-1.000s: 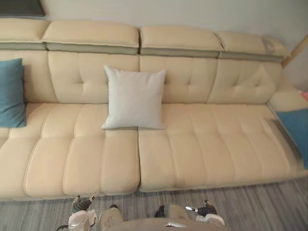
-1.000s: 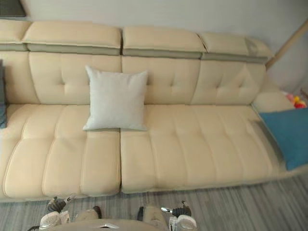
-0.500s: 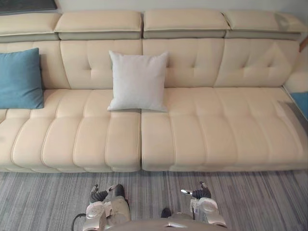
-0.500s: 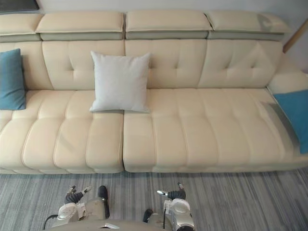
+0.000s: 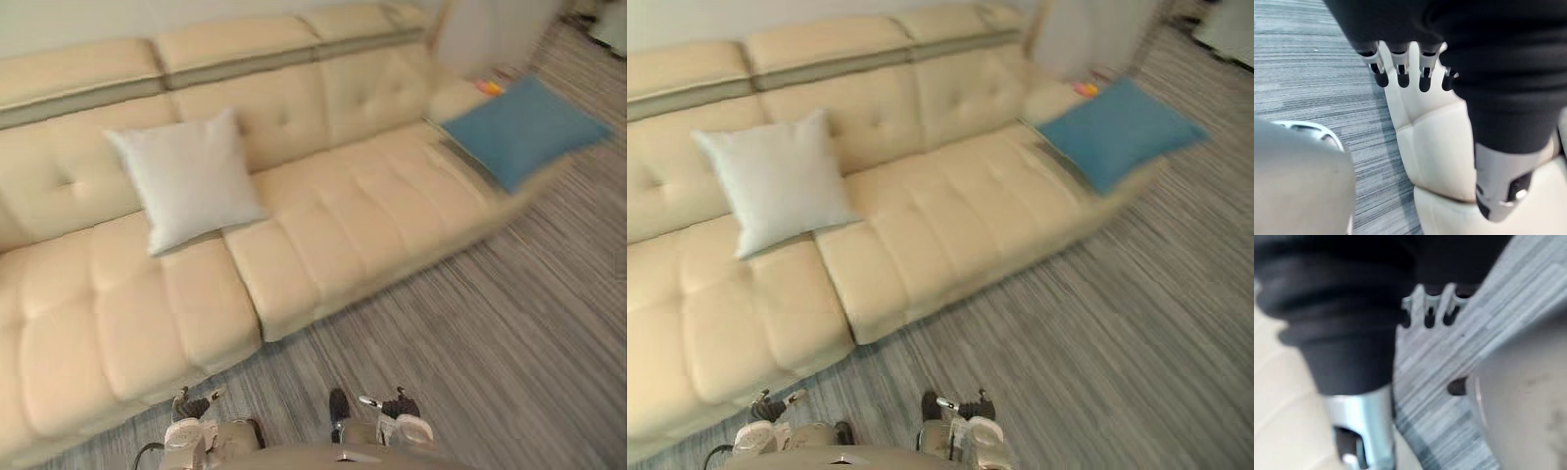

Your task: Pick up cushions and gather them together orderly.

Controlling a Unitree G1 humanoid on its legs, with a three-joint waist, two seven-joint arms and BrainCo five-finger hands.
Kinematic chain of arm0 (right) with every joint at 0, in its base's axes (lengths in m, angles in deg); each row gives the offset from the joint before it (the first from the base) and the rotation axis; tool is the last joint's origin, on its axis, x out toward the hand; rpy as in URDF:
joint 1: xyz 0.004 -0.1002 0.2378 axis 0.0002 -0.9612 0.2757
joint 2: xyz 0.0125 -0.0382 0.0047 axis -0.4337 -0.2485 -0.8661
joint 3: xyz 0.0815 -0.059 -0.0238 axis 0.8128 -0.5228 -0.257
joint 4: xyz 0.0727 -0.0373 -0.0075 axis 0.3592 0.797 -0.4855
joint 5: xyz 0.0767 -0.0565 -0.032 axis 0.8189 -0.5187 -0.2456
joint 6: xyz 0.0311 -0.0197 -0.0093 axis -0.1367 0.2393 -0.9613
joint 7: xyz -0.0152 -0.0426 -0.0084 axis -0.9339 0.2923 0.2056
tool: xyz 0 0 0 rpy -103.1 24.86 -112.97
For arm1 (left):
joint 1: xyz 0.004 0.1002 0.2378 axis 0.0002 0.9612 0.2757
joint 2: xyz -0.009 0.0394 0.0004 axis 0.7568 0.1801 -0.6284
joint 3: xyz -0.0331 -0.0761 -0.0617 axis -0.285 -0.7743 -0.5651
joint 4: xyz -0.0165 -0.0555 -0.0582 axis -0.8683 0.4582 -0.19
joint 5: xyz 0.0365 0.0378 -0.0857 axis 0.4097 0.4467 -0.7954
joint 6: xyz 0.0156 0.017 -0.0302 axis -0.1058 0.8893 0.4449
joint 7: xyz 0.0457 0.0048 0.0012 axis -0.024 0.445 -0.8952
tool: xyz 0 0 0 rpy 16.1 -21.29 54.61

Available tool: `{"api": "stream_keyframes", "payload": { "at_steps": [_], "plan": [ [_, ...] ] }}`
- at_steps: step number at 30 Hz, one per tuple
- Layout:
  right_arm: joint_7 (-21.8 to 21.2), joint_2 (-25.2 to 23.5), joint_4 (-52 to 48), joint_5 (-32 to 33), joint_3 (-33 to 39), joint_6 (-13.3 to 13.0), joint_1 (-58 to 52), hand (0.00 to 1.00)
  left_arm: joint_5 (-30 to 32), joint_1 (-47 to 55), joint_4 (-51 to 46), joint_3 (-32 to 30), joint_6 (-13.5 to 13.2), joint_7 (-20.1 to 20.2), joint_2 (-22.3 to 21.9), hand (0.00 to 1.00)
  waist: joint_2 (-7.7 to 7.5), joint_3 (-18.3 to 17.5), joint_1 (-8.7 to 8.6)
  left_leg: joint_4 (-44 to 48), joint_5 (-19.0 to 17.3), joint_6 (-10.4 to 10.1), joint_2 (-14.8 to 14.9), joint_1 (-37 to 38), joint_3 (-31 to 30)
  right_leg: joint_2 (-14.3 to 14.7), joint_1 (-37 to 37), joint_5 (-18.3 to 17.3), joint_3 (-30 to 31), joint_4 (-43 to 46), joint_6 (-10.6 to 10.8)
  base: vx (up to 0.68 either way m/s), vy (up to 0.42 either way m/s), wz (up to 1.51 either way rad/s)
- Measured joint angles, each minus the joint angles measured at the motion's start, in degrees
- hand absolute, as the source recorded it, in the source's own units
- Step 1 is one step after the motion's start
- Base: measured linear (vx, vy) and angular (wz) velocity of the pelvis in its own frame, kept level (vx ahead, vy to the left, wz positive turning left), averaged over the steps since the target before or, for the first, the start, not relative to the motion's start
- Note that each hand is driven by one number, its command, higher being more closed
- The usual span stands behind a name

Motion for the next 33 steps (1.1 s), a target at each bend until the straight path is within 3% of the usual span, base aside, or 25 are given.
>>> {"api": "stream_keyframes", "payload": {
  "at_steps": [2,3,4,5,6,9,11,13,14,15,17,19,20,22,23,25,26,28,29,30,31,32,33],
  "plan": [
    [0.0,0.6,2.0,0.0,0.3,0.0,0.6,0.0,0.2,0.0,0.7,1.1,0.1,0.6,0.5,0.0,0.47,-0.2,-0.43,-0.5,0.3,-0.3,2.3,2.8,7.5,-1.4,-0.3,-5.9,-19.1,2.9,-4.2,0.12,-0.054,-1.59],
    [0.0,0.9,2.2,-0.1,0.3,0.0,0.8,0.0,0.2,-0.2,1.0,1.4,0.1,0.7,0.7,0.0,0.69,-0.1,-0.62,-0.4,0.3,-0.4,2.8,3.0,8.7,-1.8,-0.2,-6.3,-22.6,3.1,-4.5,0.16,-0.14,-1.36],
    [0.0,1.5,2.9,-0.2,0.5,-0.1,1.3,0.0,0.3,-0.2,1.3,2.1,0.1,0.9,1.2,0.0,1.03,0.1,-1.28,-0.7,0.7,-1.0,3.4,4.0,10.4,-3.4,0.1,-7.3,-30.6,3.6,-5.3,0.13,-0.165,-1.1],
    [0.0,2.0,3.9,-0.2,0.6,-0.1,1.6,0.0,0.5,-0.4,2.1,2.1,0.2,0.9,1.5,0.0,1.14,0.2,-1.59,-1.6,1.1,-1.8,3.3,5.1,10.3,-3.5,0.4,-7.9,-32.4,3.9,-5.8,0.14,-0.18,-0.97],
    [0.0,2.5,4.1,-0.2,0.6,-0.1,1.8,0.0,0.7,-0.6,2.4,2.2,0.2,1.0,1.8,0.0,1.0,0.1,-1.73,-2.5,1.3,-2.2,3.1,5.8,9.8,-3.0,0.7,-8.2,-31.8,3.9,-6.0,0.13,-0.203,-0.79],
    [0.1,5.3,6.7,-0.2,0.6,0.1,2.5,0.0,0.8,-0.7,3.1,3.4,0.2,1.3,1.6,0.0,2.7,0.9,-1.47,-5.9,1.1,-3.6,3.3,8.4,6.3,1.2,0.8,-9.3,-25.6,3.1,-4.7,0.1,-0.172,-0.94],
    [0.1,5.6,6.8,-0.2,0.6,0.2,2.3,0.0,0.8,-0.8,3.0,2.7,0.3,1.4,2.0,0.0,3.31,1.8,-1.35,7.5,0.4,-4.9,8.8,6.0,4.5,4.2,1.8,-12.0,-23.8,2.9,-5.5,0.14,-0.181,-0.97],
    [0.3,5.5,6.1,0.0,0.6,0.2,2.6,0.0,0.7,-0.8,1.8,1.5,0.0,1.7,1.7,0.0,3.62,3.3,-0.99,21.1,1.0,-1.8,12.6,1.9,-0.1,5.8,4.4,-12.0,-22.7,3.0,-6.3,0.14,-0.079,-0.77],
    [0.5,5.8,6.1,0.0,0.5,0.2,2.5,0.0,0.5,-0.9,1.3,1.6,-0.3,1.7,1.7,0.0,3.86,4.0,-0.96,28.9,-2.1,-3.1,12.0,-1.7,-6.4,7.5,5.8,-12.9,-20.0,3.9,-7.4,0.14,-0.016,-0.9],
    [0.4,5.8,6.2,0.0,0.6,0.2,2.6,0.0,0.4,-1.0,1.1,1.6,-0.3,1.8,1.6,0.0,4.14,3.8,-0.79,29.5,-2.9,-3.2,11.2,-2.8,-7.9,7.9,6.1,-13.0,-18.7,3.9,-7.4,0.14,0.006,-1.0],
    [0.5,5.5,6.1,0.2,0.5,0.2,3.0,0.0,0.0,-1.0,-0.6,1.6,-0.6,1.9,0.8,0.0,3.72,4.2,0.7,26.1,-5.0,-2.4,6.0,-7.5,-11.4,9.0,7.5,-13.2,-12.5,3.2,-7.8,0.16,0.043,-1.2],
    [0.5,5.4,6.1,0.4,0.6,0.3,2.8,0.0,0.0,-0.9,-1.9,1.3,-0.7,1.9,0.1,0.0,3.71,4.3,1.96,20.5,-4.8,-2.5,3.4,-10.1,-12.7,9.0,8.5,-13.3,-9.6,2.3,-7.7,0.16,0.076,-1.16],
    [0.6,5.1,6.0,0.4,0.6,0.3,2.6,0.0,0.0,-0.9,-2.6,0.8,-0.9,2.0,-0.2,0.0,3.75,4.4,2.62,12.2,-3.0,-2.9,1.6,-12.1,-14.4,9.0,9.6,-13.3,-7.1,1.3,-7.6,0.23,0.136,-1.2],
    [0.7,4.7,5.7,0.5,0.5,0.3,2.6,0.0,0.0,-0.9,-2.8,0.1,-1.0,2.1,-0.5,0.0,3.91,4.4,2.83,4.8,0.0,-2.8,1.2,-13.6,-15.3,9.0,11.0,-13.5,-5.7,0.0,-7.4,0.26,0.154,-0.99],
    [1.1,4.6,5.3,0.8,0.6,0.3,2.4,0.0,0.1,-0.9,-2.9,-0.8,-1.0,2.1,-0.7,0.0,4.03,4.3,3.54,-0.7,2.7,-3.0,1.3,-13.7,-15.5,9.2,11.6,-14.2,-3.9,-0.1,-6.5,0.3,0.193,-0.95],
    [1.3,4.4,4.4,0.9,0.7,0.3,1.6,0.0,0.1,-0.7,-2.7,-1.6,-1.0,2.1,-0.9,0.0,4.07,3.7,4.36,-3.4,6.0,-2.1,1.2,-13.8,-16.1,9.3,12.1,-15.6,-1.2,0.3,-5.8,0.34,0.232,-0.94],
    [1.4,3.9,3.7,0.9,0.7,0.3,0.8,0.0,0.1,-0.2,-2.5,-2.8,-0.7,2.1,-0.7,0.0,3.82,2.1,5.06,-2.6,8.4,-0.1,0.1,-13.6,-16.5,8.6,11.3,-18.1,1.5,2.6,-4.9,0.41,0.284,-0.95],
    [1.4,3.1,3.7,1.0,0.7,0.3,-0.5,0.0,0.0,1.0,-2.4,-3.2,-0.5,2.0,0.1,0.0,1.64,1.1,5.25,-1.0,8.7,-0.1,-1.4,-12.9,-14.9,6.3,9.5,-22.2,2.3,8.7,-2.1,0.42,0.277,-0.82],
    [1.3,1.6,3.3,1.1,0.7,0.2,-0.9,0.0,0.0,1.2,-1.4,-2.9,0.0,2.0,1.8,0.0,-0.85,1.3,5.22,-0.2,6.0,0.3,-3.0,-10.5,-12.5,3.5,5.4,-25.4,1.7,21.5,3.2,0.35,0.192,-0.47],
    [1.2,1.5,3.0,1.3,0.7,0.2,-0.9,0.0,0.0,1.3,-1.1,-2.9,0.4,1.9,2.1,0.0,-1.19,1.3,5.09,0.3,5.2,0.2,-3.4,-9.6,-12.0,2.6,3.3,-25.2,1.0,27.1,5.3,0.53,0.25,-0.41],
    [1.1,1.5,1.3,2.1,0.6,0.0,-1.1,0.0,-0.1,1.5,-0.6,-2.0,1.0,1.8,2.6,0.0,-0.96,1.5,4.25,2.2,3.0,1.7,-3.5,-7.7,-11.7,1.3,-0.6,-22.7,-0.6,38.5,8.9,0.52,0.219,-0.06],
    [1.1,1.7,0.3,2.2,0.6,-0.4,-1.0,0.0,-0.4,1.6,-0.4,-1.3,1.4,1.8,2.7,0.0,-0.36,2.0,3.46,3.6,-0.1,2.2,-3.6,-4.0,-11.6,-1.2,-3.5,-21.0,-3.6,49.5,8.1,0.53,0.199,0.03],
    [1.1,1.7,0.0,2.2,0.6,-0.4,-1.0,0.0,-0.4,1.7,-0.4,-1.1,1.4,1.8,2.7,0.0,0.22,2.4,3.31,3.5,-0.9,2.3,-3.6,-2.5,-11.4,-2.2,-4.1,-20.9,-4.8,51.9,6.9,0.36,0.104,0.1]
  ]
}}
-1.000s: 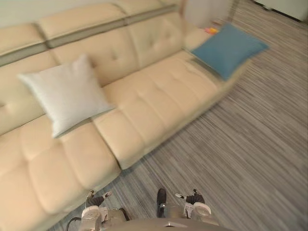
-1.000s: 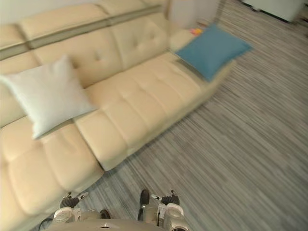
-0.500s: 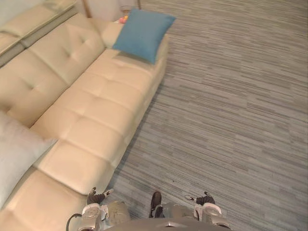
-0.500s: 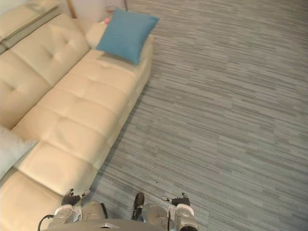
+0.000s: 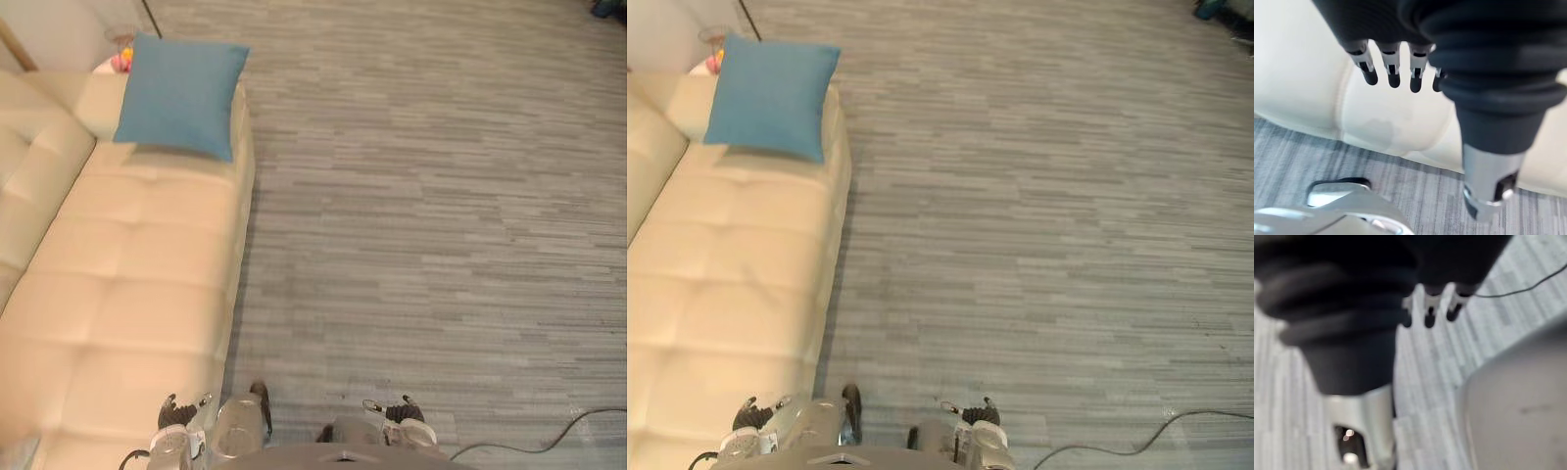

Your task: Pick up cushions and gather them together orderly.

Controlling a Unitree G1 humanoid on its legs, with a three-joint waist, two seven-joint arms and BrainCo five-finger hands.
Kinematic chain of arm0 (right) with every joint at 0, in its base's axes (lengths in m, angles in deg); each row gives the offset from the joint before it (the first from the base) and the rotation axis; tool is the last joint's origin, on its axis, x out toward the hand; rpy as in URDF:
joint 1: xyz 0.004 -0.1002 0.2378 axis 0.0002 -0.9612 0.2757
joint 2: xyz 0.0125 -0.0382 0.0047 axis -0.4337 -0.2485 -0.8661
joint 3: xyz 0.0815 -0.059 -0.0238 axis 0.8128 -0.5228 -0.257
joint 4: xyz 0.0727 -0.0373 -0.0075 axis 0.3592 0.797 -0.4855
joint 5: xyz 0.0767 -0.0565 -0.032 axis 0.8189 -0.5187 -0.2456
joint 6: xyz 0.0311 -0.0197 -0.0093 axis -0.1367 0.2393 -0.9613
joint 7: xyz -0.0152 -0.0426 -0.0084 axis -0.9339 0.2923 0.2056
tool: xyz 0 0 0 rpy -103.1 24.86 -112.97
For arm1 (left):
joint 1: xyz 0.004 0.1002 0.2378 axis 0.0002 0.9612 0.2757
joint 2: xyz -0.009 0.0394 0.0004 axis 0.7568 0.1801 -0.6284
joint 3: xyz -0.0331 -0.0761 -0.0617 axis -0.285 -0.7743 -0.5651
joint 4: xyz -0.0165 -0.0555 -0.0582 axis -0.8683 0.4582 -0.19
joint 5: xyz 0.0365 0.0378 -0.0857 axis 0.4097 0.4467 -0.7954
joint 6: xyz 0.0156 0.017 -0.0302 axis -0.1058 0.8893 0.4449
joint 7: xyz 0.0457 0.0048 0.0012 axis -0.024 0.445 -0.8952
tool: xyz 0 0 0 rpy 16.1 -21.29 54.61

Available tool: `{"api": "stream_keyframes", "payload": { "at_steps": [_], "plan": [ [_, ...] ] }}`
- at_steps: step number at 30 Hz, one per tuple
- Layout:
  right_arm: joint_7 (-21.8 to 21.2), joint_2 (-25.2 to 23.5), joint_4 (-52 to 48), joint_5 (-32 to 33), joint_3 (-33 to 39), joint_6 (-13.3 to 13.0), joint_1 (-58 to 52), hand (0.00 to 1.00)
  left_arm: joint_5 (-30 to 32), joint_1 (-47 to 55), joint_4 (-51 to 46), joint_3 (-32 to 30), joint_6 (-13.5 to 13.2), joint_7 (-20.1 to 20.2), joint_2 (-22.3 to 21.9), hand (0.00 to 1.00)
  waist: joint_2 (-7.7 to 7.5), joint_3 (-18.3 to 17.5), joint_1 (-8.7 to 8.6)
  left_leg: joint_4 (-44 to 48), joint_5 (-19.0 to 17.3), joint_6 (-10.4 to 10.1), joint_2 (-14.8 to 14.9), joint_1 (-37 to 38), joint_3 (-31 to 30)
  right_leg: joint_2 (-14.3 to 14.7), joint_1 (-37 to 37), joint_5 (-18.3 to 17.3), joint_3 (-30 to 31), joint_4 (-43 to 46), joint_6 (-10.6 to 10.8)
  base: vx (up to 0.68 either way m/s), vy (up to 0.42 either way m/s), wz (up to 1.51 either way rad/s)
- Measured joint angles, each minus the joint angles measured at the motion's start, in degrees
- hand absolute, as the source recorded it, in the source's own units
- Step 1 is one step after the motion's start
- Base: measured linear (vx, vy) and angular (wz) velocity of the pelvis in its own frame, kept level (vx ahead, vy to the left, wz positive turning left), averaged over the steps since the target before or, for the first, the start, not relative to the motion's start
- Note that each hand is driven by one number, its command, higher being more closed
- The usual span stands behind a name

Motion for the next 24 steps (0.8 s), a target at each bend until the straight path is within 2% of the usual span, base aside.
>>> {"api": "stream_keyframes", "payload": {
  "at_steps": [2,3,4,5,6,7,8,9,10,11,12,13,14,15,16,17,18,19,21,23,24],
  "plan": [
    [0.0,-0.2,-0.7,0.0,-0.2,-0.1,0.2,0.0,-0.4,-0.3,-0.8,0.8,0.0,-0.2,0.0,0.0,-0.17,0.0,-0.23,-1.6,-2.7,-0.4,0.0,5.6,-0.6,-3.3,-2.5,-1.0,-5.6,1.7,-3.4,0.51,0.05,0.11],
    [0.0,-0.2,-0.8,-0.1,-0.1,-0.3,0.6,0.0,-0.9,-0.6,-1.3,1.1,0.0,-0.2,-0.1,0.0,-0.2,0.0,-0.62,-3.0,-4.2,-0.9,0.1,8.3,-0.9,-4.6,-4.6,-1.6,-8.6,-2.3,-4.0,0.57,0.006,0.15],
    [0.0,-0.2,-0.9,-0.1,0.0,-0.3,0.9,0.0,-1.2,-0.8,-1.3,1.2,-0.1,-0.2,-0.2,0.0,-0.21,0.0,-0.89,-3.4,-4.8,-0.9,0.1,9.0,-1.1,-4.8,-5.4,-1.7,-9.4,-4.5,-4.2,0.49,-0.047,0.13],
    [-0.1,0.1,-0.6,-0.1,0.1,-0.2,1.8,0.0,-1.7,-1.2,-1.1,1.6,0.0,-0.1,-0.5,0.0,-0.03,0.2,-1.46,-5.2,-6.0,-1.6,0.2,11.6,-1.2,-4.4,-7.9,-1.5,-11.1,-12.8,-4.6,0.4,-0.057,0.05],
    [-0.1,0.2,-0.5,-0.1,0.2,-0.2,2.1,0.0,-1.7,-1.4,-1.1,1.6,0.0,-0.2,-0.8,0.0,0.07,0.3,-1.57,-6.1,-6.2,-1.7,0.3,12.6,-1.1,-3.9,-8.5,-1.1,-11.5,-16.8,-4.8,0.53,-0.096,0.11],
    [0.0,0.4,-0.5,-0.1,0.2,-0.1,2.4,0.0,-1.6,-1.9,-0.9,2.4,0.0,-0.1,-1.3,0.0,0.32,0.5,-1.98,-8.9,-6.4,-2.2,0.6,15.4,-1.4,-2.5,-9.0,2.2,-11.3,-27.2,-5.1,0.74,-0.181,0.38],
    [0.0,0.6,-0.4,-0.1,0.2,0.2,2.7,0.0,-1.6,-2.4,0.2,3.4,-0.1,0.0,-1.4,0.0,0.26,0.7,-2.87,-11.8,-6.4,-2.7,0.5,18.2,-2.9,-0.7,-8.3,8.8,-10.0,-39.2,-5.5,0.63,-0.162,0.55],
    [0.0,0.8,-0.3,-0.1,0.4,0.3,2.4,0.0,-1.5,-2.7,0.8,3.6,-0.1,0.0,-1.3,0.0,0.36,0.8,-3.29,-12.6,-6.4,-3.1,0.6,19.5,-4.3,0.1,-7.2,14.4,-9.1,-41.4,-5.5,0.69,-0.191,0.63],
    [-0.1,1.7,0.7,-0.1,1.5,0.3,3.4,0.0,-1.5,-3.9,2.1,3.7,-0.1,0.2,-3.0,0.0,2.65,1.5,-3.4,-13.2,-5.8,-3.6,2.7,21.1,-7.3,2.0,-4.7,18.1,-9.3,-41.3,-9.1,0.62,-0.174,0.52],
    [0.1,2.2,1.8,-0.1,2.9,0.3,4.2,0.0,-0.9,-4.5,2.4,3.0,-0.3,0.4,-4.3,0.0,3.12,2.1,-3.21,-11.0,-3.4,-4.7,2.7,20.7,-10.1,1.4,-5.4,13.0,-8.8,-35.9,-9.6,0.62,-0.174,0.41],
    [0.0,2.2,1.8,-0.1,3.6,0.3,4.3,0.0,-0.3,-4.5,2.4,2.7,-0.3,0.3,-4.5,0.0,3.26,2.3,-3.36,-9.8,-2.5,-4.9,2.8,20.9,-10.9,1.0,-5.2,11.1,-9.5,-34.1,-9.9,0.69,-0.226,0.38],
    [0.0,2.3,1.7,-0.1,3.9,0.6,4.1,0.0,0.6,-4.4,2.5,1.6,-0.3,0.2,-4.9,0.0,3.8,2.4,-3.33,-2.1,-0.2,-5.1,3.6,19.2,-12.5,1.0,-3.2,6.6,-10.3,-31.4,-10.1,0.59,-0.205,0.39],
    [0.0,2.3,1.6,0.0,3.3,0.4,4.0,0.0,0.7,-4.4,2.2,0.2,-0.3,0.3,-5.2,0.0,4.5,2.8,-3.7,11.7,4.0,-5.5,5.1,14.2,-13.6,1.5,0.3,4.4,-11.7,-32.0,-10.3,0.7,-0.23,0.42],
    [0.0,2.3,1.5,0.0,3.2,0.3,4.0,0.0,0.7,-4.4,2.0,-0.3,-0.3,0.3,-5.2,0.0,4.71,3.0,-3.71,18.9,6.3,-6.1,6.1,11.0,-13.9,1.8,2.1,3.7,-12.1,-32.9,-10.6,0.53,-0.132,0.25],
    [0.1,2.2,1.6,0.0,2.4,0.3,4.0,0.0,0.6,-4.3,1.6,-0.8,-0.3,0.3,-5.4,0.0,4.62,3.2,-2.96,29.7,6.6,-6.8,7.9,6.1,-13.2,2.9,5.1,2.9,-12.2,-34.5,-11.0,0.48,-0.076,-0.02],
    [0.1,1.6,1.7,0.3,1.1,0.3,4.2,0.0,0.5,-4.4,0.1,-1.3,-0.3,0.3,-5.3,0.0,4.93,3.3,-2.05,38.8,5.2,-6.4,9.6,0.8,-11.1,3.9,9.4,2.6,-12.1,-37.0,-11.5,0.47,-0.053,-0.11],
    [0.1,1.2,1.7,0.4,1.1,0.3,4.2,0.0,0.5,-4.4,-0.4,-1.3,-0.4,0.3,-5.3,0.0,4.57,3.5,-1.66,40.4,4.5,-6.0,9.8,-1.1,-9.8,3.9,11.6,2.6,-12.1,-38.4,-11.5,0.38,-0.022,-0.11],
    [0.1,0.4,1.7,0.7,1.1,0.3,4.2,0.0,0.5,-4.4,-1.6,-1.0,-0.5,0.4,-5.3,0.0,3.58,4.0,-0.98,40.0,3.0,-5.0,9.8,-4.1,-7.6,3.9,15.1,2.5,-11.6,-41.6,-11.3,0.4,0.008,-0.07],
    [0.2,-0.1,1.6,1.0,1.1,0.3,4.4,0.0,0.4,-4.5,-2.7,-0.5,-1.0,0.4,-5.4,0.0,3.89,3.8,-0.22,34.1,0.6,-3.9,9.8,-9.2,-5.0,3.8,19.8,2.0,-11.4,-46.1,-9.5,0.5,0.08,-0.08],
    [0.4,-0.2,1.6,1.0,1.3,0.3,4.7,0.0,0.4,-4.5,-3.3,0.0,-1.3,0.4,-5.5,0.0,3.77,3.9,-0.04,16.8,0.2,-3.7,8.2,-11.2,-2.0,2.0,23.2,1.2,-11.4,-48.0,-7.4,0.44,0.18,0.01],
    [0.7,0.0,1.6,1.0,1.4,0.3,4.4,0.0,0.5,-4.6,-3.4,0.1,-1.4,0.4,-5.6,0.0,3.7,3.9,0.16,7.5,2.2,-4.3,6.9,-11.1,-1.0,1.0,24.6,0.1,-11.3,-48.2,-5.8,0.37,0.195,0.05]
  ]
}}
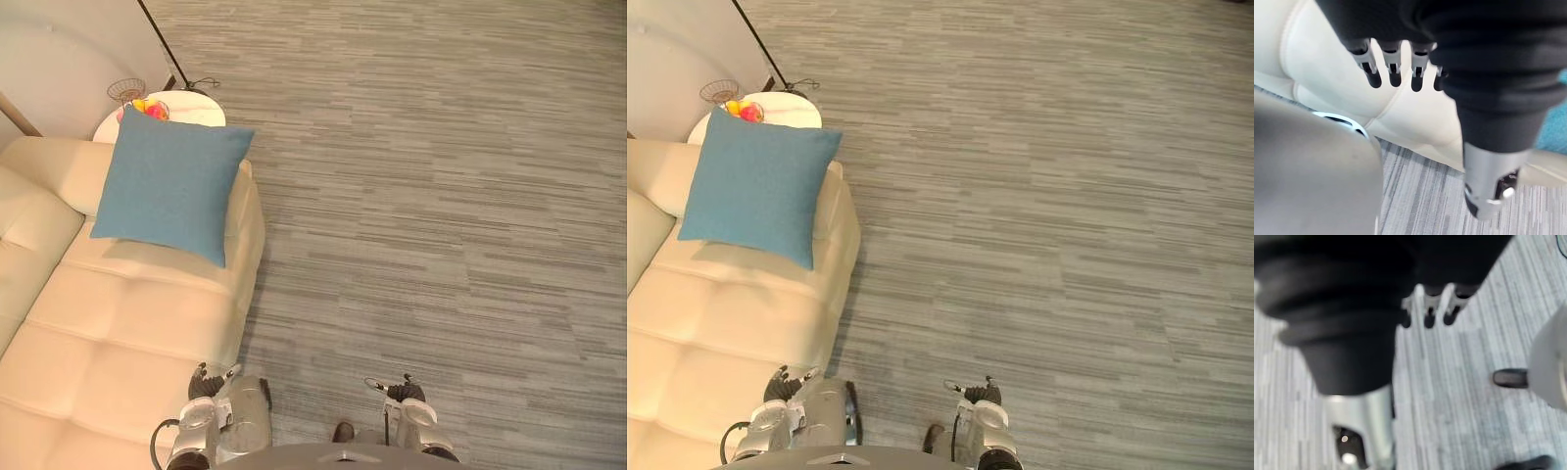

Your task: Pick up cushions and gather them together orderly.

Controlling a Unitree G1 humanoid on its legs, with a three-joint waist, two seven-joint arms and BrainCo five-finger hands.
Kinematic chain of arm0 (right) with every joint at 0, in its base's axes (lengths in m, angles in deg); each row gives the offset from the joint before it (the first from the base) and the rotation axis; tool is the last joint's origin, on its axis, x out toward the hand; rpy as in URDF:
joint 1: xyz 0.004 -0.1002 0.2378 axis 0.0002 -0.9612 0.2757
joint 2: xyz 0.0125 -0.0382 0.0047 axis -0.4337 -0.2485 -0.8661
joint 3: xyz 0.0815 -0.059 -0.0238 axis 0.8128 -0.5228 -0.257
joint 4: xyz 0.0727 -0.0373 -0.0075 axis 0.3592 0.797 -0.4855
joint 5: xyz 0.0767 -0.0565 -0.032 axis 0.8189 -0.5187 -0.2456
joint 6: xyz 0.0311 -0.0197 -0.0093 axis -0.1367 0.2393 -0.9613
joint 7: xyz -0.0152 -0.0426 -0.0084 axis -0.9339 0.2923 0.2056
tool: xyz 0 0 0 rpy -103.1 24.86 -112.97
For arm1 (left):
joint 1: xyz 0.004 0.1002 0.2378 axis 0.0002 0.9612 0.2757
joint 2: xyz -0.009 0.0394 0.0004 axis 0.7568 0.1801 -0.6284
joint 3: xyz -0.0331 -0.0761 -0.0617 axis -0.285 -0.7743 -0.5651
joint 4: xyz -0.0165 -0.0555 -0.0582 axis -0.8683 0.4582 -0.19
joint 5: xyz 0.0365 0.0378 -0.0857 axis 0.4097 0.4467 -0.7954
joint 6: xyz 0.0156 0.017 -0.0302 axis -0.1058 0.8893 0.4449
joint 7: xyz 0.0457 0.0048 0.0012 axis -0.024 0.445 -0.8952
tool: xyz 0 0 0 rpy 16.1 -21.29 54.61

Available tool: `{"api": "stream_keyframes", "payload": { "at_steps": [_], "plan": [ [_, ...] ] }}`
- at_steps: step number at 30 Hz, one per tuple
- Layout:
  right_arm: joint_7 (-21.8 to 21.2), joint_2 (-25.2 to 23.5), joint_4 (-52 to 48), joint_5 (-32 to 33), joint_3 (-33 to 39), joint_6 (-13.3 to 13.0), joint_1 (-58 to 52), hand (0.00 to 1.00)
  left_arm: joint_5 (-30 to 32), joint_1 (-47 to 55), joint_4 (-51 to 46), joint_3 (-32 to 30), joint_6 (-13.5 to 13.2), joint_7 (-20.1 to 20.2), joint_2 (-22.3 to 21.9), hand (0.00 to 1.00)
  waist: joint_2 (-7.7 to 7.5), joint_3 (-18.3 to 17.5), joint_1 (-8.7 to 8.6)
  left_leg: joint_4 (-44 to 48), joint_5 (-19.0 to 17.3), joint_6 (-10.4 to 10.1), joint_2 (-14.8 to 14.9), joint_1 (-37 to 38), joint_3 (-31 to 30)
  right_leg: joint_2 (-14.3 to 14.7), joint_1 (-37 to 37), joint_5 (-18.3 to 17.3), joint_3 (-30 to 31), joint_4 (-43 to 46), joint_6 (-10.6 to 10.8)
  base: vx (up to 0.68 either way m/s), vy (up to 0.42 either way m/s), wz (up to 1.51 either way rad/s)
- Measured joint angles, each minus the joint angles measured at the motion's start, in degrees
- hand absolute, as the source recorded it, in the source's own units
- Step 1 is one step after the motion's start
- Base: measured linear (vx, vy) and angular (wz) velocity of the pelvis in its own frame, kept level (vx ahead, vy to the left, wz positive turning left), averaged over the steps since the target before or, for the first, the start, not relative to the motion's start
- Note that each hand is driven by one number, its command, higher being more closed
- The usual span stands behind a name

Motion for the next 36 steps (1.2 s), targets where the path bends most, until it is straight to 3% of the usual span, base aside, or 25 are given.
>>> {"api": "stream_keyframes", "payload": {
  "at_steps": [1,2,4,6,7,8,10,11,14,15,17,18,19,20,21,24,26,27,28,30,32,33,35,36],
  "plan": [
    [0.1,0.2,0.1,0.0,0.2,0.0,-0.3,0.0,-0.1,0.1,0.2,0.4,0.0,0.1,0.0,0.0,0.42,-0.3,0.12,-7.4,6.8,0.2,-0.9,0.5,0.0,-0.4,0.8,-1.2,0.2,-0.2,1.5,0.55,0.312,0.09],
    [0.5,-0.2,0.2,0.0,0.0,0.2,-0.5,0.0,0.1,-0.2,0.3,0.4,-0.2,0.0,0.2,0.0,-1.42,-0.8,0.29,-8.4,7.3,1.5,-3.4,1.9,1.4,-2.3,2.2,-1.9,1.5,-1.0,2.0,0.46,0.256,0.11],
    [0.6,-1.0,0.1,0.0,0.0,0.2,-0.7,0.0,-0.1,-0.3,0.4,0.3,-0.6,0.0,0.9,0.0,-3.06,-1.4,0.55,-7.2,3.9,2.9,-5.1,1.8,1.7,-3.9,2.1,0.0,3.6,-0.7,0.9,0.51,0.279,-0.03],
    [0.6,-1.0,0.1,-0.3,0.0,0.1,-0.9,0.0,0.0,-0.4,1.1,0.5,-0.5,0.0,1.1,0.0,-3.71,-1.7,1.11,-5.7,0.2,4.0,-5.9,4.6,3.6,-6.5,-1.3,-0.3,6.2,11.1,2.2,0.44,0.251,-0.22],
    [0.6,-0.9,0.1,-0.5,-0.2,0.1,-0.9,0.0,0.0,-0.3,1.8,1.4,-0.5,0.0,1.6,0.0,-3.65,-1.7,0.98,-5.7,-1.4,4.1,-6.5,7.0,3.6,-8.0,-5.4,1.6,7.3,21.8,5.3,0.43,0.194,-0.11],
    [0.5,-1.2,0.1,-0.7,-0.6,0.1,-1.1,0.0,0.0,-0.2,2.6,3.1,-0.1,0.0,2.6,0.0,-3.61,-1.6,-0.22,-5.7,-3.1,4.6,-6.7,10.3,3.6,-8.9,-10.6,3.7,8.8,35.9,9.6,0.44,0.156,0.01],
    [0.5,-1.1,-0.8,-0.8,-2.2,0.2,-1.8,0.0,-0.4,0.0,3.7,4.2,0.4,-0.1,3.5,0.0,-3.74,-1.6,-1.21,-6.2,-3.2,4.7,-7.0,13.6,3.6,-9.4,-16.0,3.3,8.1,47.2,9.1,0.45,0.049,0.23],
    [0.5,-1.0,-2.5,-1.0,-2.5,0.2,-2.1,0.0,-0.5,0.2,3.7,4.2,1.1,-0.1,3.4,0.0,-3.7,-1.6,-1.33,-8.7,-3.2,4.7,-7.0,17.3,3.3,-9.7,-19.5,1.8,5.2,50.2,6.5,0.47,-0.004,0.2],
    [0.5,-1.0,-2.6,-0.9,-2.3,-0.1,-2.3,0.0,-0.5,0.5,3.7,4.1,1.2,-0.1,3.2,0.0,-3.48,-1.4,-1.57,-12.0,-3.2,4.7,-7.0,22.1,2.3,-9.1,-22.4,-0.4,1.9,44.5,3.7,0.34,-0.077,0.25],
    [0.5,-1.0,-2.7,-0.8,-1.9,-0.1,-2.4,0.0,-0.5,0.6,3.7,4.1,1.2,-0.1,3.1,0.0,-3.5,-1.5,-1.81,-13.6,-3.2,4.7,-6.8,24.1,0.9,-7.7,-23.3,-1.7,1.8,37.7,2.5,0.38,-0.182,0.49],
    [0.5,-0.7,-2.8,-0.7,-1.4,-0.1,-2.3,0.0,-0.4,0.5,4.0,4.1,1.2,-0.1,2.9,0.0,-3.35,-1.6,-2.96,-14.8,-3.4,3.8,-6.1,25.2,-1.6,-5.3,-24.6,-1.1,4.1,26.4,2.4,0.35,-0.26,0.74],
    [0.5,-0.3,-2.6,-0.6,-1.3,-0.1,-2.4,0.0,-0.4,0.5,4.2,4.2,1.2,-0.1,3.0,0.0,-3.63,-1.8,-3.77,-14.9,-5.0,0.5,-5.6,25.5,-4.2,-3.7,-25.0,3.2,8.9,15.3,2.4,0.35,-0.326,0.9],
    [0.5,-0.1,-2.2,-0.5,-1.1,-0.1,-2.5,0.0,-0.4,0.4,4.4,4.1,1.1,-0.1,3.2,0.0,-4.46,-2.0,-3.81,-14.8,-6.2,-1.5,-5.6,26.0,-5.8,-3.6,-24.5,10.3,9.9,12.4,2.5,0.44,-0.401,0.82],
    [0.5,1.1,-1.9,-0.5,-0.3,-0.1,-2.1,0.0,-0.4,-0.2,5.8,3.5,1.2,0.0,2.6,0.0,-1.82,-1.7,-3.27,-14.9,-6.8,-2.5,-3.6,26.1,-7.6,-2.0,-23.1,9.1,8.0,13.5,1.4,0.36,-0.312,0.44],
    [0.6,1.6,-1.8,-0.5,0.6,-0.1,-2.2,0.0,-0.4,-0.1,5.9,2.9,1.1,0.0,1.9,0.0,-1.16,-1.8,-2.97,-15.6,-5.8,-2.5,-3.1,26.6,-8.3,-1.8,-23.3,7.3,7.5,15.0,0.8,0.34,-0.293,0.32],
    [0.5,2.1,-0.3,-0.6,0.9,-0.1,-2.2,0.0,-0.3,-0.1,6.2,1.7,1.1,-0.1,1.3,0.0,-0.64,-1.9,-2.9,-14.0,-3.6,-3.9,-2.0,27.3,-10.1,-2.0,-21.9,2.0,4.9,18.6,-0.7,0.25,-0.249,0.42],
    [0.5,2.1,-0.2,-0.6,0.6,0.0,-2.4,0.0,-0.3,-0.3,5.7,0.3,1.0,-0.1,1.2,0.0,-0.56,-1.9,-3.22,0.1,-2.6,-4.7,-0.4,20.2,-12.1,-1.8,-19.0,1.3,2.3,17.0,-1.1,0.2,-0.223,0.64],
    [0.6,2.1,-0.2,-0.6,-0.3,0.0,-2.8,0.0,-0.4,-0.2,5.3,-0.5,1.0,-0.1,1.4,0.0,-0.57,-1.9,-2.6,11.2,-0.7,-4.7,1.7,14.8,-11.7,-1.7,-16.4,0.9,0.2,15.5,-1.7,0.19,-0.14,0.69],
    [0.6,2.0,-0.2,-0.6,-0.3,-0.1,-2.8,0.0,-0.6,-0.1,5.0,-0.6,1.0,-0.2,1.4,0.0,-0.86,-1.8,-2.43,15.0,-1.3,-3.7,3.0,11.4,-9.5,-1.7,-14.0,0.7,-1.8,14.0,-2.0,0.15,-0.051,0.71],
    [0.6,2.0,-0.2,-0.6,-0.2,-0.1,-2.9,0.0,-0.5,-0.1,4.5,-0.2,1.0,-0.2,1.2,0.0,-0.41,-1.9,-2.28,14.0,-2.0,-2.4,3.7,8.7,-4.6,-2.1,-11.5,0.6,-3.6,12.4,-1.7,0.13,0.038,0.55],
    [0.5,2.0,-0.2,-0.4,-0.1,-0.1,-2.9,0.0,-0.5,0.0,4.2,0.1,1.0,-0.2,0.6,0.0,0.45,-2.7,-1.39,3.5,-1.3,-1.0,3.1,8.4,3.4,-2.6,-10.3,0.4,-5.2,11.8,0.0,0.16,0.123,0.48],
    [0.5,1.9,-0.1,-0.4,-0.1,0.0,-2.9,0.0,-0.5,0.0,4.5,0.5,1.0,-0.1,0.6,0.0,0.31,-3.2,-1.35,0.1,-1.8,-1.2,2.0,9.5,3.7,-3.0,-10.3,0.3,-5.3,11.5,0.5,0.13,0.091,0.62],
    [0.4,0.4,1.4,-0.6,-0.1,0.0,-2.4,0.0,-1.0,0.3,4.7,0.7,0.9,-0.1,1.9,0.0,-2.59,-4.1,-0.34,-10.8,1.8,0.1,-3.1,11.7,3.2,-4.1,-10.1,3.2,-5.6,5.9,1.5,0.1,0.056,0.53],
    [0.4,0.4,2.4,-0.8,0.0,0.1,-2.1,0.0,-1.0,0.3,4.7,0.8,0.9,-0.1,2.0,0.0,-2.96,-4.2,-0.2,-13.2,3.1,0.7,-4.5,12.7,2.9,-4.6,-9.1,4.1,-5.8,4.3,1.8,0.13,0.069,0.43]
  ]
}}
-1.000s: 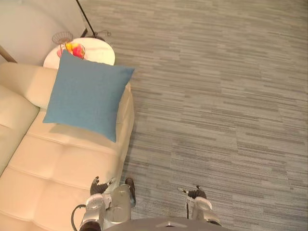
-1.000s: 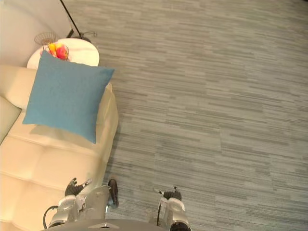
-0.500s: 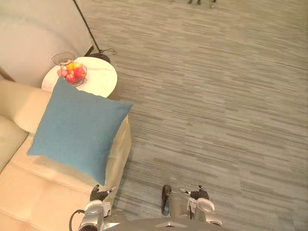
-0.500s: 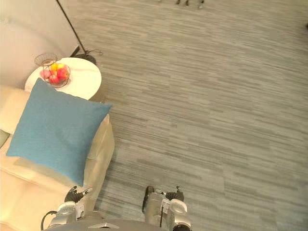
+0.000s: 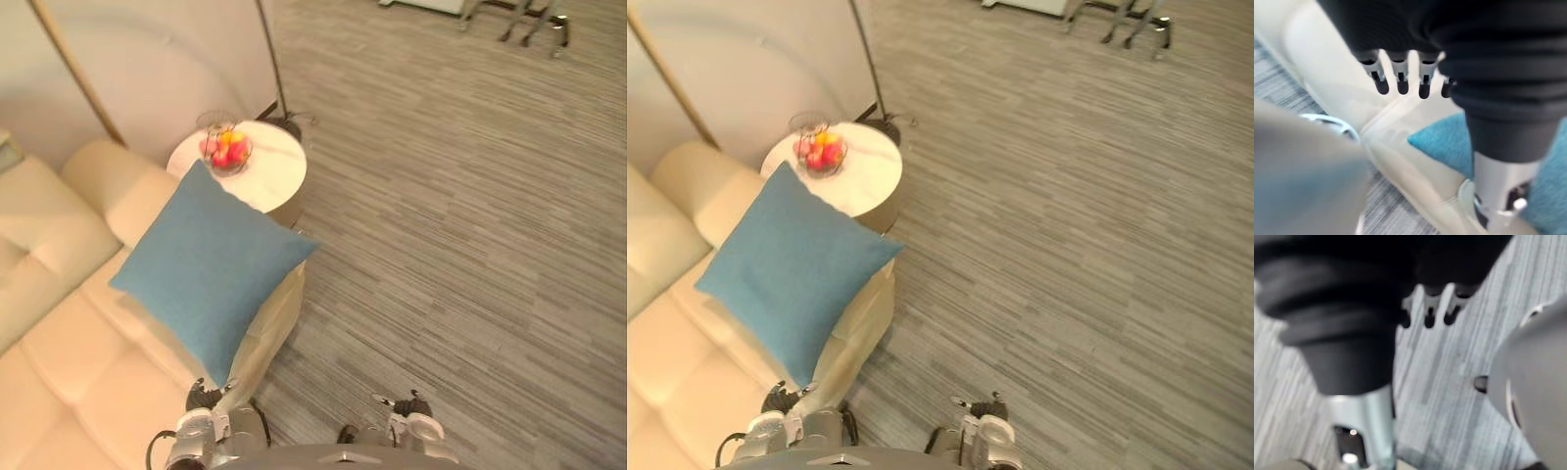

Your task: Pick up cushions and gather them together orderly.

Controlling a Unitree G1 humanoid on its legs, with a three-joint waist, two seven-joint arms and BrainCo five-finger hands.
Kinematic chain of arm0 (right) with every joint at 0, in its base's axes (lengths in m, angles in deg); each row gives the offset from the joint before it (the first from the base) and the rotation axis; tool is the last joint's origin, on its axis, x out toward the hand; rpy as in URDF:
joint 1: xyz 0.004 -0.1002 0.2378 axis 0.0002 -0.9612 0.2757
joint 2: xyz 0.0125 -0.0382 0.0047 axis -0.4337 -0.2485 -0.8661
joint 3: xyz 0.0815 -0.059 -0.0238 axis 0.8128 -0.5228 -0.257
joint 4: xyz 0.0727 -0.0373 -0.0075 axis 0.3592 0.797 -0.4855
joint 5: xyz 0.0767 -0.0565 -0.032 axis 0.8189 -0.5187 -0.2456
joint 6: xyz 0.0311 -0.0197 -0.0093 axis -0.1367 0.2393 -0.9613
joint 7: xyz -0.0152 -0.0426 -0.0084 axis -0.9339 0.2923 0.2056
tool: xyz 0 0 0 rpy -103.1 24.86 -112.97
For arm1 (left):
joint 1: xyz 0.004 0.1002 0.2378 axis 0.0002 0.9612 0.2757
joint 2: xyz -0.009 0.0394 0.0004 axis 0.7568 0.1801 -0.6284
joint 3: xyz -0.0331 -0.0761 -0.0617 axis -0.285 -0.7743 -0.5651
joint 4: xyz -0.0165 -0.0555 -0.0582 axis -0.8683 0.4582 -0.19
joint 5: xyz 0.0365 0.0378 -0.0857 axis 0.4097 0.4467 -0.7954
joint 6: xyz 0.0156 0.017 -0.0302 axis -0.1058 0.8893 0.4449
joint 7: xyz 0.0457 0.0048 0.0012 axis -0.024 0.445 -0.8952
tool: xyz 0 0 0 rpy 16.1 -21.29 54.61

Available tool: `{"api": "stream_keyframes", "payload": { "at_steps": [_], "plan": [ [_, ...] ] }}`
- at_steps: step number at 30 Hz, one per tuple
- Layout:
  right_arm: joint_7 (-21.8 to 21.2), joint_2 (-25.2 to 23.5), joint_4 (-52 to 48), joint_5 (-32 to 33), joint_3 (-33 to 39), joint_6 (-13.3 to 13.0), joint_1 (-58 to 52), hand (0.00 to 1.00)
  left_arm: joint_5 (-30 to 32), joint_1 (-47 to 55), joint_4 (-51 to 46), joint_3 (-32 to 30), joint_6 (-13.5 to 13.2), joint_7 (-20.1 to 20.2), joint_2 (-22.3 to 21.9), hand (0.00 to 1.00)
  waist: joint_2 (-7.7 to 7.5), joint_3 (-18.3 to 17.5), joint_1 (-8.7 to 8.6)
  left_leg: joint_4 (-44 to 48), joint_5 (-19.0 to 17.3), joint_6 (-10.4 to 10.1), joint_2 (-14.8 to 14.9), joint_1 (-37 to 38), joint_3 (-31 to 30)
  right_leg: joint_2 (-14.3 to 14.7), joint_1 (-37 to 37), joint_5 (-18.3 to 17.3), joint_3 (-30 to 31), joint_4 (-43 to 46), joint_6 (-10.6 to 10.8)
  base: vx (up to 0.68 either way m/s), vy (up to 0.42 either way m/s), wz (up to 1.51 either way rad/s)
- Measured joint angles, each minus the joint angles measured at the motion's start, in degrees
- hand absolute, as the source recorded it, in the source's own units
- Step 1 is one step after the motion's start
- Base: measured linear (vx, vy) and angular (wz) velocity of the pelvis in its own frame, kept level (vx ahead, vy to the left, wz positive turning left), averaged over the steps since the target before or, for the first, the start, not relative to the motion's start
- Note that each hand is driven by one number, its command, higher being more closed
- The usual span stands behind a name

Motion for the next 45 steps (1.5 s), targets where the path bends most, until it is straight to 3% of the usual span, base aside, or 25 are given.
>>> {"api": "stream_keyframes", "payload": {
  "at_steps": [3,5,6,7,9,11,14,15,16,17,18,20,21,22,25,27,30,34,38,42,45],
  "plan": [
    [-0.3,0.1,0.2,-0.4,-0.1,0.1,-0.3,0.0,-0.2,0.1,1.4,-0.1,0.0,0.0,0.1,0.0,0.42,0.0,-0.17,-2.9,0.4,0.7,-2.9,3.5,-2.3,-2.8,1.6,-0.2,-0.3,4.6,0.4,0.1,0.1,0.51],
    [-1.1,0.3,-0.3,-0.8,-0.2,0.0,-0.4,0.0,-0.6,0.2,1.6,0.2,0.1,0.0,0.6,0.0,0.44,0.1,-0.76,-3.3,-0.9,1.7,-4.0,4.5,-5.5,-5.8,-1.1,0.0,0.2,16.9,0.9,0.04,0.108,0.98],
    [-1.6,0.3,-0.8,-1.8,-0.5,0.0,-0.5,0.0,-1.1,0.5,1.5,0.9,0.1,0.1,1.2,0.0,-0.4,0.5,-1.53,-3.1,-1.6,2.0,-5.6,5.9,-9.6,-8.6,-4.6,3.1,3.3,29.0,2.5,0.09,0.036,1.21],
    [-1.8,0.3,-1.2,-2.1,-0.8,0.0,-1.0,0.0,-1.1,0.6,1.5,1.0,0.1,0.0,1.5,0.0,-0.69,0.4,-1.66,-3.0,-1.7,2.0,-5.8,6.6,-10.9,-8.5,-5.7,4.1,4.8,31.5,2.2,0.15,-0.009,1.64],
    [-2.0,0.1,-1.9,-2.3,-2.6,-0.1,-1.6,0.0,-1.8,0.8,1.3,0.1,0.1,-0.1,2.1,0.0,-1.52,-0.1,-1.29,-2.7,-1.7,2.4,-5.9,7.0,-15.2,-6.0,-7.9,-0.2,9.7,35.2,1.9,0.12,-0.086,1.21],
    [-2.0,-0.1,-2.1,-2.3,-2.5,-0.1,-1.9,0.0,-2.2,0.7,1.1,-0.6,0.1,-0.2,1.7,0.0,-1.39,-0.1,-1.41,-2.9,-1.8,2.4,-6.1,7.4,-19.3,-3.0,-9.2,-3.9,12.9,30.3,1.5,0.09,-0.116,0.98],
    [-2.1,-0.1,-2.0,-1.9,-2.2,-0.1,-1.9,0.0,-2.2,0.6,1.2,-2.6,0.1,-0.2,0.9,0.0,-1.2,-0.1,-2.01,-3.0,-2.6,0.6,-6.1,6.5,-27.3,3.4,-9.9,-5.1,22.7,14.3,0.7,0.14,-0.314,1.3],
    [-2.1,-0.2,-2.0,-1.8,-1.5,0.0,-2.1,0.0,-2.2,0.6,1.2,-2.9,0.1,-0.2,0.8,0.0,-1.6,-0.3,-2.5,-2.3,-3.3,-0.7,-6.9,5.8,-30.1,4.1,-8.5,-4.3,25.8,8.8,1.0,0.13,-0.36,1.31],
    [-2.1,-0.2,-1.8,-1.7,-1.2,0.0,-2.3,0.0,-2.1,0.7,1.2,-3.3,0.1,-0.2,0.9,0.0,-1.93,-0.3,-2.68,-2.1,-3.5,-1.1,-7.5,5.7,-31.7,3.8,-8.3,-2.0,26.0,7.8,1.5,0.16,-0.39,1.42],
    [-2.1,0.5,-1.8,-1.4,0.2,0.0,-2.8,0.0,-2.2,1.1,1.8,-4.0,0.2,-0.2,-0.2,0.0,-1.4,-0.9,-2.59,-2.0,-3.8,-2.1,-7.2,5.8,-34.8,3.9,-7.7,-3.2,22.5,9.1,0.5,0.22,-0.347,1.25],
    [-1.9,1.4,-1.6,-1.4,1.6,0.1,-3.0,0.0,-2.2,1.1,1.6,-4.8,0.1,-0.3,-1.3,0.0,0.58,-1.8,-2.14,-2.6,-3.4,-2.6,-5.9,5.7,-36.0,4.1,-7.7,-4.0,19.7,9.5,-0.1,0.23,-0.309,1.22],
    [-1.9,2.2,-1.1,-1.4,2.0,0.2,-2.5,0.0,-2.2,1.7,1.6,-6.2,0.1,-0.5,-2.8,0.0,2.78,-1.8,-2.38,-3.8,-2.8,-3.6,-3.9,5.4,-35.7,4.9,-6.5,-4.4,15.9,9.3,-1.4,0.21,-0.231,0.79],
    [-1.9,2.2,-1.1,-1.4,2.0,0.2,-2.4,0.0,-2.2,1.9,1.6,-6.6,0.1,-0.7,-3.0,0.0,2.96,-1.9,-2.36,-4.4,-2.3,-4.4,-3.3,5.4,-35.7,5.1,-6.0,-4.4,14.7,9.0,-1.5,0.26,-0.264,0.74],
    [-1.9,2.0,-1.0,-1.4,2.0,0.2,-2.4,0.0,-2.2,1.8,1.5,-6.7,0.1,-1.0,-3.1,0.0,2.98,-2.0,-2.24,-4.6,-1.4,-5.8,-1.8,5.2,-35.1,6.0,-4.2,-4.2,12.4,7.7,-1.9,0.23,-0.208,0.67],
    [-1.9,1.2,-1.0,-1.4,2.0,0.2,-2.1,0.0,-2.2,1.7,0.9,-6.7,0.0,-0.9,-2.9,0.0,2.43,-1.9,-2.27,-4.1,-0.4,-6.3,-0.3,4.8,-29.4,6.4,-0.9,-3.8,9.6,5.0,-2.5,0.12,-0.106,0.54],
    [-1.8,0.2,-1.1,-1.3,2.6,-0.1,-1.3,0.0,-2.2,1.7,0.9,-5.9,0.0,-1.0,-2.3,0.0,1.5,-2.4,-2.39,-4.6,0.9,-5.1,1.3,4.3,-18.0,5.8,-0.1,-3.2,8.4,3.0,-3.0,0.06,-0.011,0.3],
    [-1.8,-0.6,-1.0,-1.3,3.3,-0.1,-0.7,0.0,-2.2,1.8,1.2,-3.0,0.0,-1.2,-1.2,0.0,1.04,-2.3,-2.52,-7.4,3.8,-4.0,1.2,5.1,-11.7,5.6,0.9,-0.4,8.8,-0.7,-2.5,0.01,0.049,0.02],
    [-1.7,-0.3,0.6,-1.6,5.6,0.0,-0.9,0.0,-2.1,1.5,2.7,0.6,0.0,-1.2,1.0,0.0,0.16,-2.5,-3.31,-15.8,8.3,-3.5,-0.1,8.3,-10.7,5.7,2.3,3.3,10.6,-6.1,-1.9,-0.05,0.049,-0.08],
    [-1.0,0.6,2.3,-2.5,9.3,0.4,-1.5,0.0,-2.1,1.4,4.2,1.8,0.1,-1.2,2.9,0.0,-1.09,-2.8,-4.18,-23.0,12.3,-3.3,-1.1,11.3,-10.0,5.7,2.3,4.3,11.7,-7.6,-1.8,-0.12,0.035,-0.06],
    [-0.4,4.0,1.4,-2.5,10.0,1.2,-2.4,0.0,-2.2,0.9,4.4,2.2,0.2,-1.2,4.6,0.0,-1.45,-2.9,-4.3,-23.2,12.5,-2.6,-1.4,11.0,-7.9,5.7,1.4,4.8,14.2,-8.3,-1.2,-0.22,0.046,-0.26],
    [0.5,7.1,-6.0,-2.8,9.9,2.0,-3.2,0.0,-2.2,0.9,4.2,2.3,0.2,-1.2,6.5,0.0,-0.96,-3.0,-5.65,-23.2,12.4,-2.6,-1.6,10.0,-6.6,6.1,1.0,5.0,16.8,-10.5,-0.7,-0.12,0.047,-0.2]
  ]
}}
